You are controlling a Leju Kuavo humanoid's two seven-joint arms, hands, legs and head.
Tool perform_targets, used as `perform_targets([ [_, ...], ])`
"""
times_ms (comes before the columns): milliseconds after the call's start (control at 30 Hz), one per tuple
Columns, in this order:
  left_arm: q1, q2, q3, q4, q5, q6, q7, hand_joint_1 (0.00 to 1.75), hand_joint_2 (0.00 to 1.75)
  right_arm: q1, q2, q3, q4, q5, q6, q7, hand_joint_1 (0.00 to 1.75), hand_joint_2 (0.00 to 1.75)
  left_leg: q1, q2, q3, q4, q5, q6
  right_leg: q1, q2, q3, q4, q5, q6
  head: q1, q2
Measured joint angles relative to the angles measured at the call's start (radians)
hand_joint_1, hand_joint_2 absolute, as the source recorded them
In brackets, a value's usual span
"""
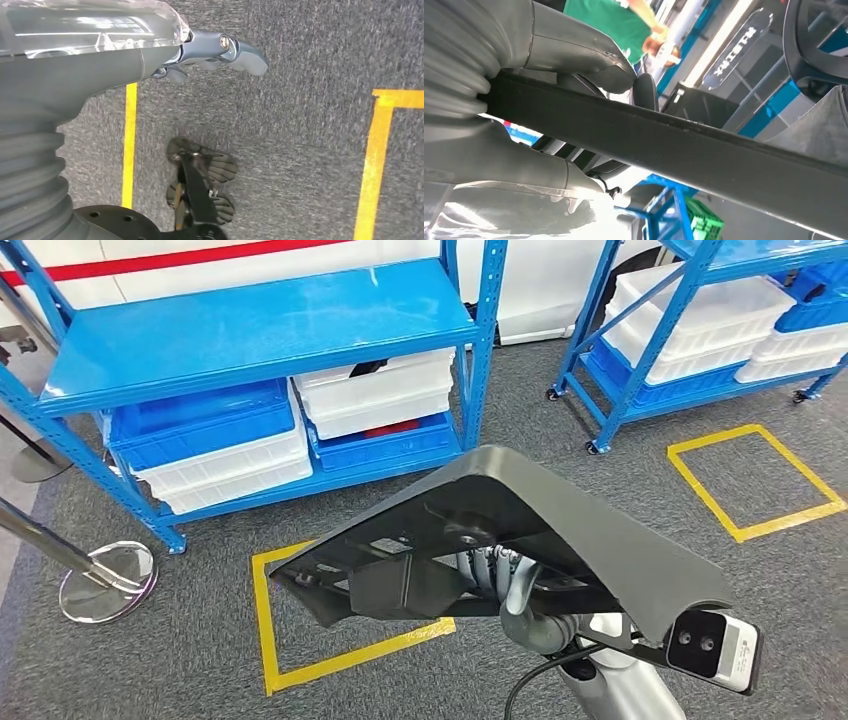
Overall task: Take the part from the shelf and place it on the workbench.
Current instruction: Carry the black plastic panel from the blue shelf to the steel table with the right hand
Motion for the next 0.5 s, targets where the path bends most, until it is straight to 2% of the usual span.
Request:
perform_targets([
  [33,-0.001,0.001,0.0,0.0,-0.005,0.002,0.008,0.0,1.75,-0.002,0.002,-0.002,0.001,0.0,-0.009,0.0,1.75,1.75,-0.001,-0.015,0.014,-0.032,0.005,0.002,-0.002,0.009,-0.004,0.001,0.003,0.005,0.0,0.0],
  [67,-0.002,0.002,0.0,0.0,-0.011,0.004,0.014,0.0,1.75,-0.005,0.003,-0.003,0.002,-0.002,-0.022,0.0,1.75,1.75,-0.004,-0.015,0.018,-0.042,0.002,0.004,-0.004,0.019,-0.009,0.0,0.008,0.012,0.0,0.0],
  [100,-0.004,0.004,0.0,0.0,-0.018,0.004,0.017,0.0,1.75,-0.008,0.003,-0.003,0.002,-0.007,-0.039,0.0,1.75,1.75,-0.005,-0.007,0.019,-0.048,0.005,0.005,-0.006,0.029,-0.013,-0.001,0.013,0.02,0.0,0.0],
  [133,-0.007,0.006,0.0,0.0,-0.025,0.0,0.018,0.0,1.75,-0.011,0.0,-0.003,0.001,-0.016,-0.058,0.0,1.75,1.75,-0.004,0.005,0.02,-0.054,0.012,0.009,-0.006,0.029,-0.017,0.0,0.013,0.026,0.0,0.0],
  [167,-0.009,0.008,0.0,0.0,-0.033,-0.005,0.017,0.0,1.75,-0.016,-0.005,-0.004,-0.002,-0.027,-0.079,0.0,1.75,1.75,-0.003,0.017,0.021,-0.062,0.019,0.015,-0.005,0.015,-0.024,0.011,0.004,0.031,0.0,0.0],
  [200,-0.01,0.012,0.0,0.0,-0.044,-0.012,0.015,0.0,1.75,-0.02,-0.013,-0.006,-0.009,-0.037,-0.098,0.0,1.75,1.75,-0.001,0.03,0.021,-0.07,0.025,0.02,-0.003,-0.007,-0.039,0.04,-0.017,0.035,0.0,0.0],
  [267,-0.009,0.022,0.0,-0.001,-0.064,-0.025,0.012,0.0,1.75,-0.021,-0.029,-0.015,-0.031,-0.047,-0.126,0.0,1.75,1.75,-0.002,0.054,0.017,-0.075,0.031,0.027,-0.004,-0.057,-0.091,0.157,-0.087,0.04,0.0,0.0],
  [300,-0.008,0.028,-0.001,-0.001,-0.072,-0.029,0.012,0.0,1.75,-0.017,-0.037,-0.021,-0.043,-0.046,-0.134,0.0,1.75,1.75,-0.003,0.068,0.014,-0.074,0.031,0.028,-0.007,-0.067,-0.12,0.222,-0.115,0.044,0.0,0.0],
  [333,-0.007,0.033,-0.001,-0.001,-0.077,-0.031,0.011,0.0,1.75,-0.013,-0.043,-0.027,-0.054,-0.045,-0.14,0.0,1.75,1.75,-0.003,0.081,0.012,-0.072,0.031,0.027,-0.01,-0.071,-0.137,0.265,-0.129,0.047,0.0,0.0],
  [367,-0.007,0.038,-0.001,-0.001,-0.08,-0.032,0.011,0.0,1.75,-0.009,-0.049,-0.031,-0.064,-0.043,-0.144,0.0,1.75,1.75,-0.003,0.094,0.01,-0.071,0.03,0.026,-0.013,-0.075,-0.135,0.27,-0.122,0.05,0.0,0.0],
  [400,-0.008,0.042,-0.001,-0.001,-0.081,-0.032,0.011,0.0,1.75,-0.007,-0.054,-0.034,-0.073,-0.042,-0.147,0.0,1.75,1.75,-0.003,0.107,0.009,-0.068,0.029,0.025,-0.016,-0.081,-0.113,0.235,-0.1,0.053,0.0,0.0],
  [433,-0.009,0.045,-0.001,-0.001,-0.082,-0.033,0.011,0.0,1.75,-0.006,-0.058,-0.037,-0.081,-0.041,-0.149,0.0,1.75,1.75,-0.003,0.118,0.009,-0.065,0.027,0.021,-0.018,-0.095,-0.072,0.166,-0.068,0.055,0.0,0.0],
  [500,-0.012,0.053,-0.001,-0.001,-0.085,-0.033,0.01,0.0,1.75,-0.005,-0.063,-0.041,-0.095,-0.04,-0.151,0.0,1.75,1.75,-0.007,0.136,0.008,-0.056,0.02,0.011,-0.014,-0.135,-0.004,0.042,-0.031,0.047,0.0,0.0],
])
